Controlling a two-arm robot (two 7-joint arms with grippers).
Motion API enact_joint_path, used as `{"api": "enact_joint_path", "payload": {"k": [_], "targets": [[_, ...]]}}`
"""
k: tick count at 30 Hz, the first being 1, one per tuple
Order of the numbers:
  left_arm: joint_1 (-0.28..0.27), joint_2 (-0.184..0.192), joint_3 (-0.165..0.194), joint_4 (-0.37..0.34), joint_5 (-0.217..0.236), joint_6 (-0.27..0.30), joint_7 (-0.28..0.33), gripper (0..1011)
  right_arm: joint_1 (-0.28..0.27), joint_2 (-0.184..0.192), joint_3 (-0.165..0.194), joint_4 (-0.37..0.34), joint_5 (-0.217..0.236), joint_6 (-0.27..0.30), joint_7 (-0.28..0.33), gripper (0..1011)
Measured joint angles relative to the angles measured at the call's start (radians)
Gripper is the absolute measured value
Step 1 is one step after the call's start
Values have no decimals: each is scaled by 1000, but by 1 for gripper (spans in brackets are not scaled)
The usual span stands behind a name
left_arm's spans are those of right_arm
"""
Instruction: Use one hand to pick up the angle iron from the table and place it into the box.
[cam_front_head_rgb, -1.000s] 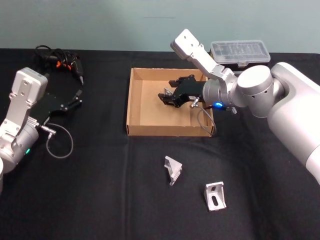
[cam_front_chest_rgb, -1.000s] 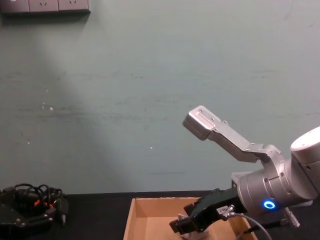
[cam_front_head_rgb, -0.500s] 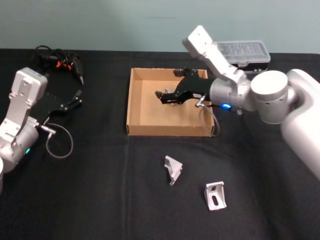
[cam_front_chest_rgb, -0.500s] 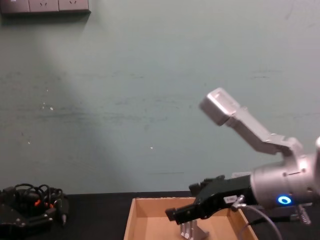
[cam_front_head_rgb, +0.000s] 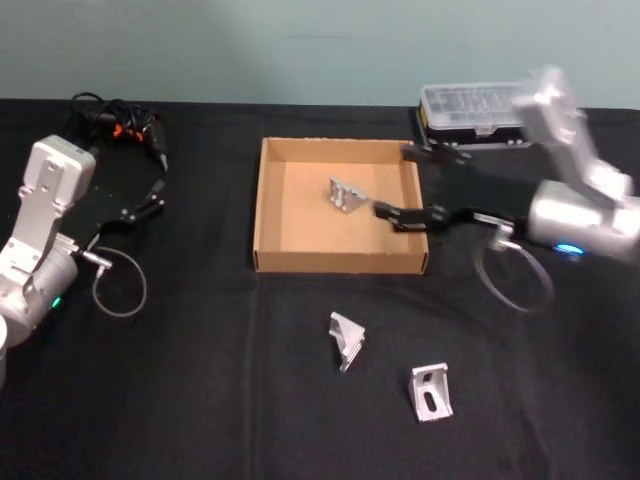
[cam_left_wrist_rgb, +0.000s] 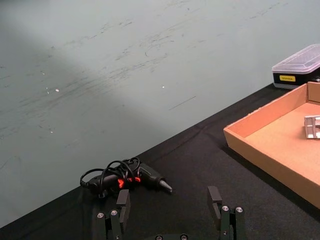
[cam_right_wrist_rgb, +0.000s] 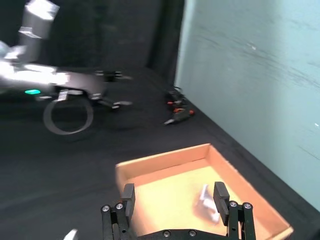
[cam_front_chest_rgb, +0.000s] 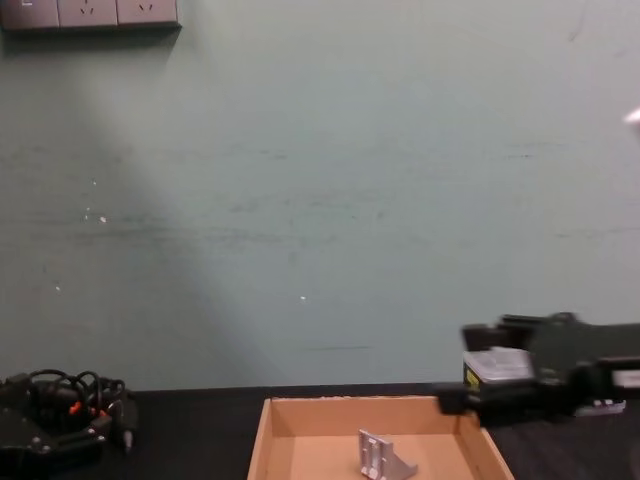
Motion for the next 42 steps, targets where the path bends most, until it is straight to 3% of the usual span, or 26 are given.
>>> {"api": "enact_joint_path", "payload": {"k": [6,11,16,28,42], "targets": [[0,0,0,0,0,0,0,1011,-98,121,37,-75,90,-60,97,1003],[0,0,0,0,0,0,0,1011,-146,169,46,-95,131,-73,124,1003],[0,0,0,0,0,0,0,1011,-162,214,18,-83,142,-94,191,1003],[0,0,0,0,0,0,0,1011,-130,249,-69,-23,98,-150,298,1003],[0,0,0,0,0,0,0,1011,-114,251,-127,-43,49,-161,266,1003]]}}
